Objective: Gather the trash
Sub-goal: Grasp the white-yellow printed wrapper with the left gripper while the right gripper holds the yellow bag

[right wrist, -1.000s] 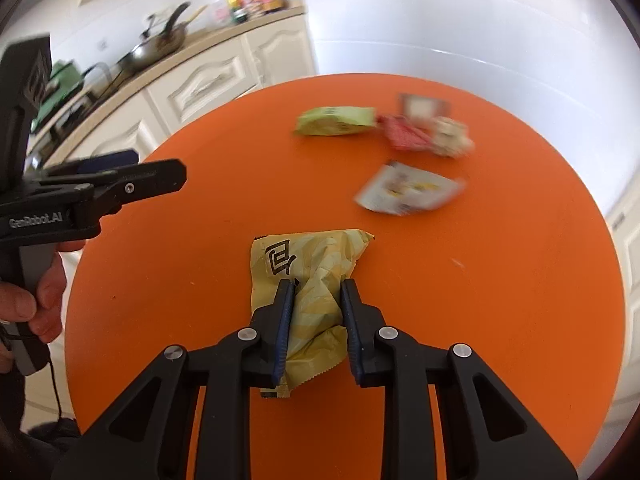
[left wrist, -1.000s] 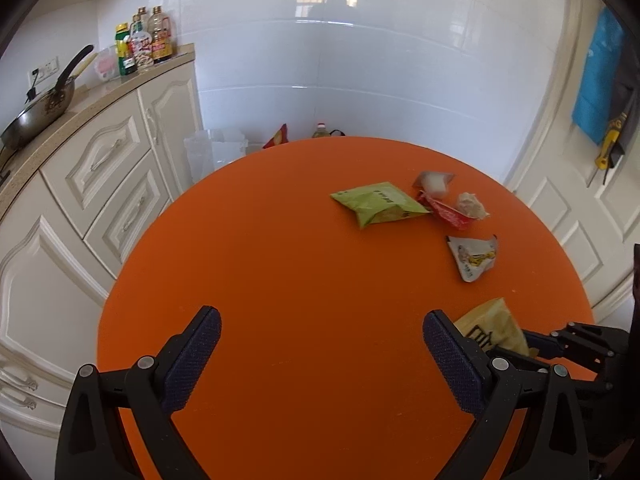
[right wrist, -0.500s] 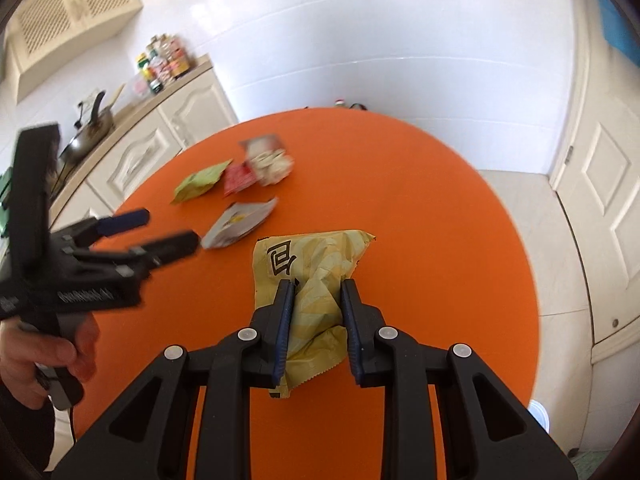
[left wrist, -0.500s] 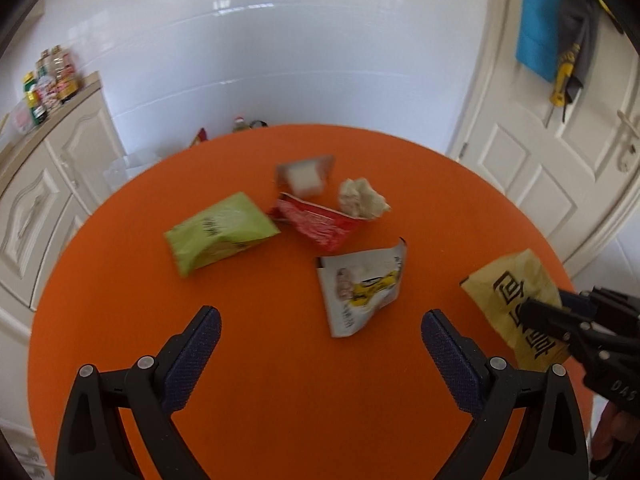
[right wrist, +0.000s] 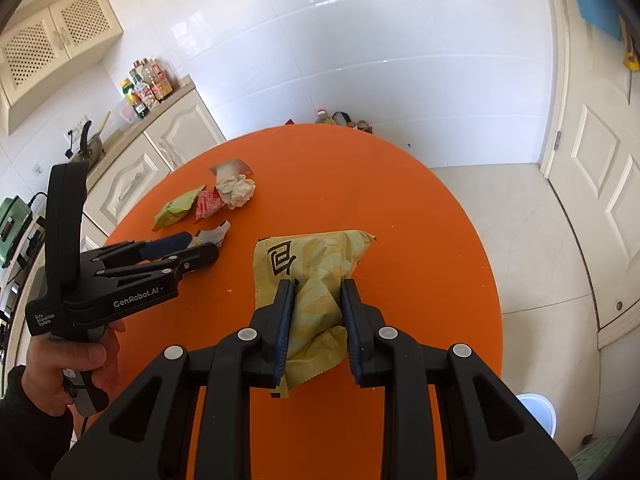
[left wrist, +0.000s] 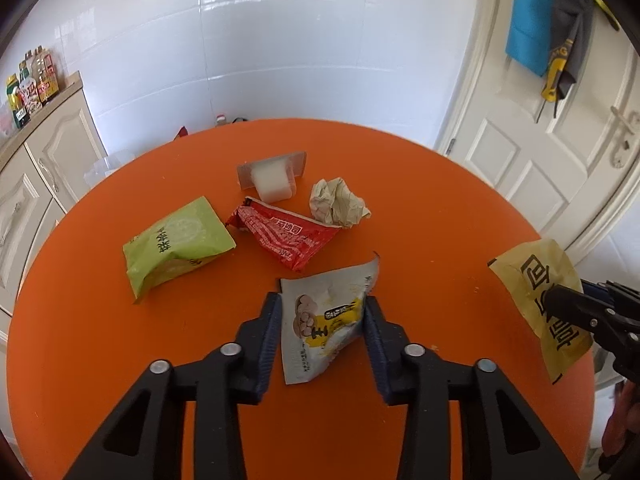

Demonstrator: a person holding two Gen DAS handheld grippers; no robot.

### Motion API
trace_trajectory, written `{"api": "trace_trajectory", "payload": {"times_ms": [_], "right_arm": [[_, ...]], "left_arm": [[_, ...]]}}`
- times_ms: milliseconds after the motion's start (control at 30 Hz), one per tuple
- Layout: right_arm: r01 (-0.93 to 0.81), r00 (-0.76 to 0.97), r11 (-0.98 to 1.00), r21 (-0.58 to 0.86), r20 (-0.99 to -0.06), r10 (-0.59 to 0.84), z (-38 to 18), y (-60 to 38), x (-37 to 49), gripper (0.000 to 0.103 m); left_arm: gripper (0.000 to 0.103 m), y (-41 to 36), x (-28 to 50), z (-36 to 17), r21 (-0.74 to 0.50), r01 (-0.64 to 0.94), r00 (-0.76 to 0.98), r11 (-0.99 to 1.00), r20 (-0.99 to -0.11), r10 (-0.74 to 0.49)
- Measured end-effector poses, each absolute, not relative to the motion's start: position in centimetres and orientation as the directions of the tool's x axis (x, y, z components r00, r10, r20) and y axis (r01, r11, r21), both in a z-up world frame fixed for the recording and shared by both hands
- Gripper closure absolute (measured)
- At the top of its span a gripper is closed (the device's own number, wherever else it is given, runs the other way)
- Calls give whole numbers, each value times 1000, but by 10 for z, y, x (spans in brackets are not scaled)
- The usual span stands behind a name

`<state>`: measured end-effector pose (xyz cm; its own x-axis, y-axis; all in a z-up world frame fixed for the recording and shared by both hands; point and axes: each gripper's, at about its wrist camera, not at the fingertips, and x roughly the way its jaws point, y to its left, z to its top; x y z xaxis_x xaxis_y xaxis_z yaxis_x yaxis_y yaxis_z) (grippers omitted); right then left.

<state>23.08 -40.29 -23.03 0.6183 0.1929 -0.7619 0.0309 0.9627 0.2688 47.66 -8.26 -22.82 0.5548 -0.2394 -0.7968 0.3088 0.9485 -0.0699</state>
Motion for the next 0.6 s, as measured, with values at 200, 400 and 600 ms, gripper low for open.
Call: {"api": "trace_trajectory", "payload": {"times_ms": [200,400,600], "right_arm": [[24,640,966,258,-746,184,-216,-400,217,80],[19,664,969,245,-728,171,-200,-399,197,80],[27,694,972,235,-704,150,-181,-408,176,79]], "left_arm": [[94,-65,460,-223,-113,304,545,946,-794,-270],[95,-57,436,-202,-139,299,577,944,-762,-295],[95,-70,407,-163,-140,355,624,924,-701,-346]]}}
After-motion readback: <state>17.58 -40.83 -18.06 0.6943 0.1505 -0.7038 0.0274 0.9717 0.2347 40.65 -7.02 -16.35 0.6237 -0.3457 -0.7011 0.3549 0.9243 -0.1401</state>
